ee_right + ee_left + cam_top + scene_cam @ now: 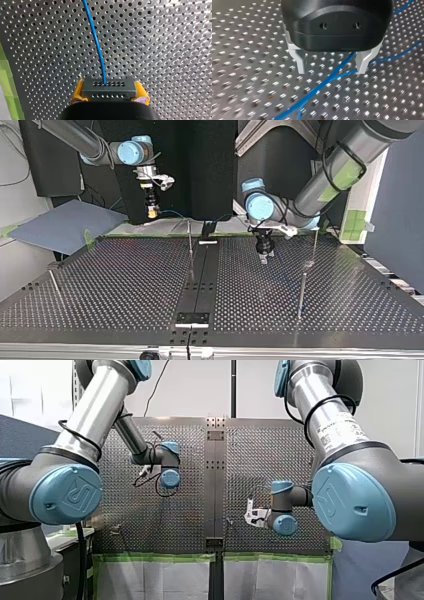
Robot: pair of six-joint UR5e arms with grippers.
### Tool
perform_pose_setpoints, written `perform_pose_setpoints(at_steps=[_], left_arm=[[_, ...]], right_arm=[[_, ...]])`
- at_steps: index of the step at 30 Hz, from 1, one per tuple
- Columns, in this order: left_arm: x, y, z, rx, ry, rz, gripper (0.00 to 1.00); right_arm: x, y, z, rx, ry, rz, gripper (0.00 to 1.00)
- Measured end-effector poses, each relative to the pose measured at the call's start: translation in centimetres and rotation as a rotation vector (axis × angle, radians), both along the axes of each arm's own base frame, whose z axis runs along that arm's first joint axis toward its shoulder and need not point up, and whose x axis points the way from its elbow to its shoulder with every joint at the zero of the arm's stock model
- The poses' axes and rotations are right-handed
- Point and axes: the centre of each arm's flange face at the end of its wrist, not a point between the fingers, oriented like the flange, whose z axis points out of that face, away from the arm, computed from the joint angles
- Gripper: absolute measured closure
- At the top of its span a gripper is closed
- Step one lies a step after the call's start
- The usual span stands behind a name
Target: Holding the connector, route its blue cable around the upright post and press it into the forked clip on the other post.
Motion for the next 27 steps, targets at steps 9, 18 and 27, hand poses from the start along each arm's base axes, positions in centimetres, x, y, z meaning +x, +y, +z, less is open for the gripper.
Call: perform_pose_setpoints(at_steps=[9, 18, 27], left_arm=[[0.2, 0.2, -4.0, -0.022, 0.048, 0.0, 0.0], [0.1, 0.1, -6.2, -0.024, 0.08, -0.015, 0.0], [-0.3, 0.2, -7.7, -0.029, 0.107, -0.022, 0.0]], right_arm=[[0.0, 0.0, 0.0, 0.0, 0.0, 0.0, 1.0], [0.0, 0.0, 0.0, 0.0, 0.0, 0.0, 1.0], [0.0, 0.0, 0.0, -0.001, 0.0, 0.0, 1.0]])
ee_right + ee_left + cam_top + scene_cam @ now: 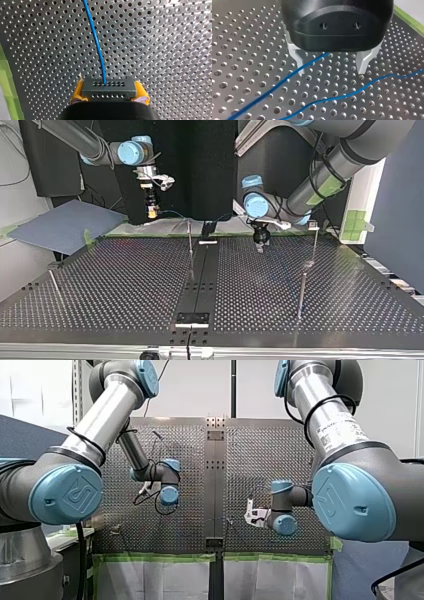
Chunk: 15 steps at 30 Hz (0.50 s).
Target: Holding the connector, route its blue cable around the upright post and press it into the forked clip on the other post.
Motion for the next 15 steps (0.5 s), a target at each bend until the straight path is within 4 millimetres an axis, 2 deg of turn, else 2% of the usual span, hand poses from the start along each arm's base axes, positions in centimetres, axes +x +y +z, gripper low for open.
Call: perform_pose_setpoints(at_steps=[9, 15], left_arm=[[0.0, -0.1, -0.2, -0.022, 0.007, -0.02, 0.0], [-0.1, 0.1, -1.8, -0.007, 0.034, -0.01, 0.0]], right_arm=[[0.0, 0.0, 0.0, 0.0, 0.0, 0.001, 1.0], [0.1, 0.1, 0.0, 0.002, 0.001, 0.003, 1.0]])
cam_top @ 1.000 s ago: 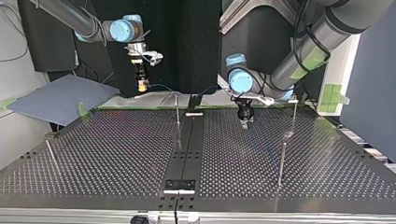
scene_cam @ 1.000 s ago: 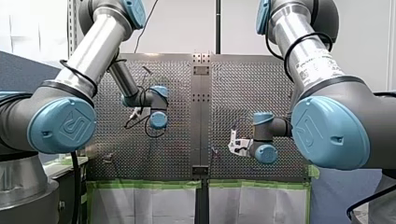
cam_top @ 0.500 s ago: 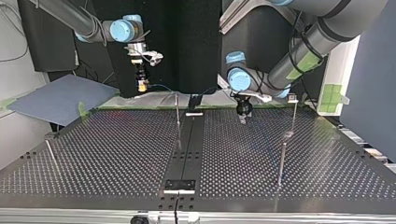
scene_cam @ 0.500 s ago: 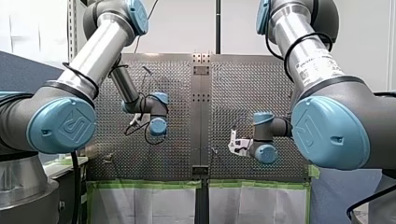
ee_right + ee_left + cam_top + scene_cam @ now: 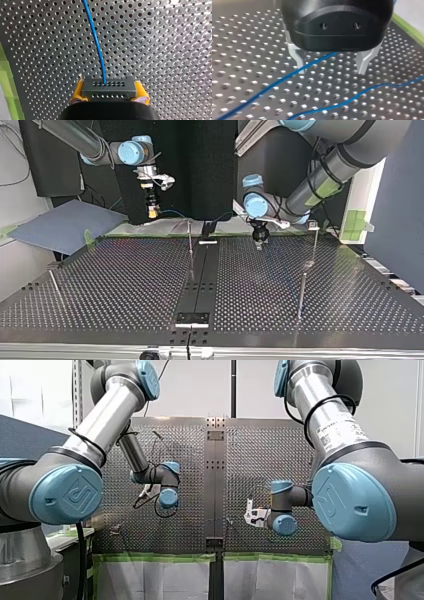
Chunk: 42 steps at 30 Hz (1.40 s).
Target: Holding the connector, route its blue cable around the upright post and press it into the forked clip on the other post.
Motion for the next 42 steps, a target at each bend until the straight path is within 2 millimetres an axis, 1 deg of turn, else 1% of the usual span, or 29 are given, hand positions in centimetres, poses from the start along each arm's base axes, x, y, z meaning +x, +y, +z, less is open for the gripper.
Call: perform_pose_setpoints(at_steps=[8, 21, 24, 27, 34, 37, 42], left_arm=[[-0.3, 0.2, -3.4, 0.03, 0.045, 0.005, 0.0], [-0.6, -0.4, -4.5, 0.034, 0.065, -0.03, 0.0], [-0.5, -0.5, -5.2, 0.051, 0.078, -0.025, 0.0], [-0.6, -0.4, -6.4, 0.078, 0.097, -0.013, 0.0], [-1.3, -0.2, -9.7, 0.111, 0.162, -0.002, 0.0], [-1.5, -0.3, -10.3, 0.103, 0.176, -0.014, 0.0], [-1.8, -1.0, -10.6, 0.067, 0.184, -0.049, 0.0]], right_arm=[[0.1, 0.1, 0.1, -0.001, 0.0, 0.003, 1.0], [0.3, 0.2, 0.1, -0.002, -0.001, 0.007, 1.0], [0.3, 0.2, 0.1, -0.001, 0.0, 0.007, 1.0], [0.4, 0.2, 0.2, -0.003, -0.001, 0.007, 1.0], [0.5, 0.1, 0.3, -0.006, -0.002, 0.007, 1.0], [0.5, 0.1, 0.3, -0.006, -0.002, 0.006, 1.0], [0.5, 0.0, 0.3, -0.006, -0.001, 0.005, 1.0]])
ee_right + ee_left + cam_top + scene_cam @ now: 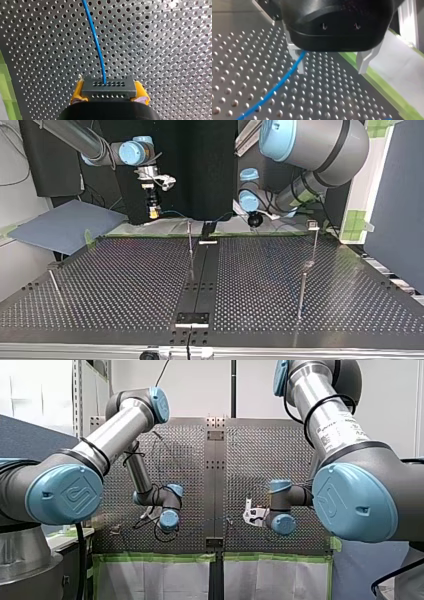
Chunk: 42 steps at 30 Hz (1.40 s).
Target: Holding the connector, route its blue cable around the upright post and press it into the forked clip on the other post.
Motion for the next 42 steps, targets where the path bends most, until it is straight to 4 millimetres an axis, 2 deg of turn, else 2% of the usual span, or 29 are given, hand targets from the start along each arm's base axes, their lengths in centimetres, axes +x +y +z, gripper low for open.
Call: perform_pose_setpoints(at_steps=[31, 42], left_arm=[[-2.7, -5.0, -0.8, -0.334, 0.117, -0.196, 0.0], [-2.2, -6.4, -0.5, -0.472, 0.082, -0.258, 0.0]], right_arm=[[0.0, -0.1, 0.3, -0.005, 0.003, -0.001, 1.0], [0.1, -0.2, 0.4, -0.003, 0.004, -0.002, 1.0]])
